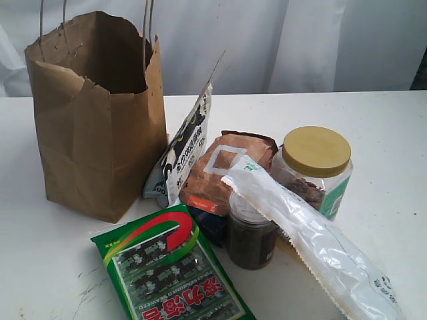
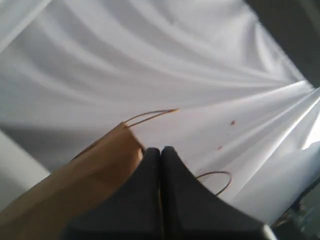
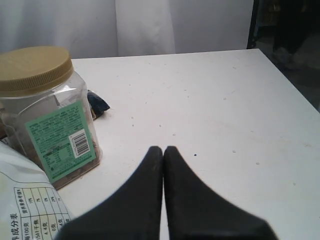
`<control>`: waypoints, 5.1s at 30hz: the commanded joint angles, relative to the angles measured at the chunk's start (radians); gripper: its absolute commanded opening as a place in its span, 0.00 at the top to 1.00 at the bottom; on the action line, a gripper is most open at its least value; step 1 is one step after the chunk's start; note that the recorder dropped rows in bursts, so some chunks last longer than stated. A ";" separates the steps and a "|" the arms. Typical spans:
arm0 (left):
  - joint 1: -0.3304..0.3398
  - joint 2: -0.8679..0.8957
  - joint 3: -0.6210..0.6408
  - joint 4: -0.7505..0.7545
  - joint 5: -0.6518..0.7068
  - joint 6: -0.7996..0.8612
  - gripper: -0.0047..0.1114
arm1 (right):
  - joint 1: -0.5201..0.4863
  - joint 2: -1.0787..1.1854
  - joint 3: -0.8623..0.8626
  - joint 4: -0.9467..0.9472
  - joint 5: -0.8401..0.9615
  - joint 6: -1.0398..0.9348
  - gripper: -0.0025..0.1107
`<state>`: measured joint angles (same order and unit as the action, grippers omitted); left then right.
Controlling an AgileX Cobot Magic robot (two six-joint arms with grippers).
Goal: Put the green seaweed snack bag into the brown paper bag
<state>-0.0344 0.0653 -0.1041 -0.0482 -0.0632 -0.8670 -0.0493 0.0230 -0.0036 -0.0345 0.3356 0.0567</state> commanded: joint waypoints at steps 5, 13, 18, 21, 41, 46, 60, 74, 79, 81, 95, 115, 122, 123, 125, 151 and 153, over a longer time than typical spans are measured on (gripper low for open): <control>-0.006 0.650 -0.522 -0.252 0.709 0.558 0.94 | -0.005 -0.008 0.004 0.003 -0.017 0.002 0.98; -0.006 1.111 -0.529 -0.781 0.783 1.120 0.73 | -0.005 -0.008 0.004 0.003 -0.017 0.002 0.98; -0.006 1.234 -0.529 -0.810 0.888 1.208 0.73 | -0.005 -0.008 0.004 0.003 -0.017 0.002 0.98; -0.006 1.263 -0.529 -0.810 0.928 1.223 0.73 | -0.005 -0.008 0.004 0.003 -0.017 0.002 0.98; -0.006 1.287 -0.529 -0.902 1.004 1.261 0.73 | -0.005 -0.008 0.004 0.003 -0.017 0.002 0.98; -0.006 1.287 -0.529 -0.961 1.008 1.271 0.73 | -0.005 -0.008 0.004 0.003 -0.017 0.002 0.98; 0.014 1.287 -0.517 -0.979 0.996 1.360 0.30 | -0.005 -0.008 0.004 0.003 -0.017 0.002 0.98; 0.012 1.292 -0.302 -1.301 0.845 1.608 0.29 | -0.005 -0.008 0.004 0.003 -0.017 0.002 0.98; 0.012 1.349 -0.281 -1.375 0.853 1.681 0.29 | -0.005 -0.008 0.004 0.003 -0.017 0.002 0.98; -0.007 1.383 -0.281 -1.428 0.864 1.719 0.29 | -0.005 -0.008 0.004 0.003 -0.017 0.002 0.98; -0.158 1.579 -0.281 -1.636 0.822 1.868 0.29 | -0.005 -0.008 0.004 0.003 -0.017 0.002 0.98; -0.215 1.728 -0.308 -1.696 0.831 1.948 0.61 | -0.005 -0.008 0.004 0.003 -0.017 0.002 0.98; -0.215 1.728 -0.308 -1.696 0.837 1.946 0.96 | -0.005 -0.008 0.004 0.003 -0.017 0.002 0.98; -0.215 1.726 -0.308 -1.696 0.837 1.946 0.96 | -0.005 -0.008 0.004 0.003 -0.017 0.002 0.98; -0.215 1.713 -0.302 -1.696 0.871 1.946 0.96 | -0.005 -0.008 0.004 0.003 -0.017 0.002 0.98; -0.213 0.509 -0.572 -0.582 0.876 0.883 0.96 | -0.005 -0.008 0.004 0.003 -0.017 0.002 0.98; -0.213 0.497 -0.648 -0.465 0.876 0.820 0.96 | -0.005 -0.008 0.004 0.003 -0.017 0.002 0.98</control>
<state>-0.2439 0.5895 -0.6588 -0.6890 0.8122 0.0765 -0.0493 0.0230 -0.0036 -0.0345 0.3340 0.0567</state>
